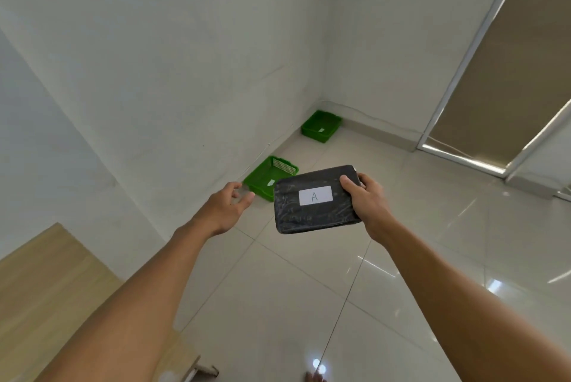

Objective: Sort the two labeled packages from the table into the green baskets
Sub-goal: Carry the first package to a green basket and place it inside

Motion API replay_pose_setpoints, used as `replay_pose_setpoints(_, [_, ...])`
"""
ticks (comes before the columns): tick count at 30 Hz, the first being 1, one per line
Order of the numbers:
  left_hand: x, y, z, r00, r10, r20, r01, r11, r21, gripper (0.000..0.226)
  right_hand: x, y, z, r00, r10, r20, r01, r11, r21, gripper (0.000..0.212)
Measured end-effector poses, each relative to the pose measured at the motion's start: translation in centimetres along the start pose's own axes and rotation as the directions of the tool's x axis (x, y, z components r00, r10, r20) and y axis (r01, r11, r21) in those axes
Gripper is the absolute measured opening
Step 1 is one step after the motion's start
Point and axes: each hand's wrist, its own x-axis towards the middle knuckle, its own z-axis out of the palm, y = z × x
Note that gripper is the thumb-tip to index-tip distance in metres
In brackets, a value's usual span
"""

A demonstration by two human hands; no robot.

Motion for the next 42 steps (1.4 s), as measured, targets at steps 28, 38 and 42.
replay_pose_setpoints(28, [56.1, -9.8, 8.0, 0.925, -0.369, -0.091, 0.369, 0.929, -0.013, 0.067, 64.6, 6.2, 17.5, 0.974, 0.143, 0.177, -0.102, 0.969, -0.224, 0.029])
replay_pose_setpoints(38, [77.4, -31.2, 24.9, 0.922, -0.355, -0.156, 0.363, 0.932, 0.022, 0.073, 89.5, 32.9, 28.9, 0.979, 0.054, 0.194, 0.005, 0.958, -0.288, 0.03])
replay_pose_setpoints(42, [84.5, -39.1, 31.0, 0.93, -0.316, -0.186, 0.324, 0.946, 0.014, 0.08, 97.0, 43.8, 33.0, 0.966, 0.008, 0.257, 0.081, 0.939, -0.335, 0.023])
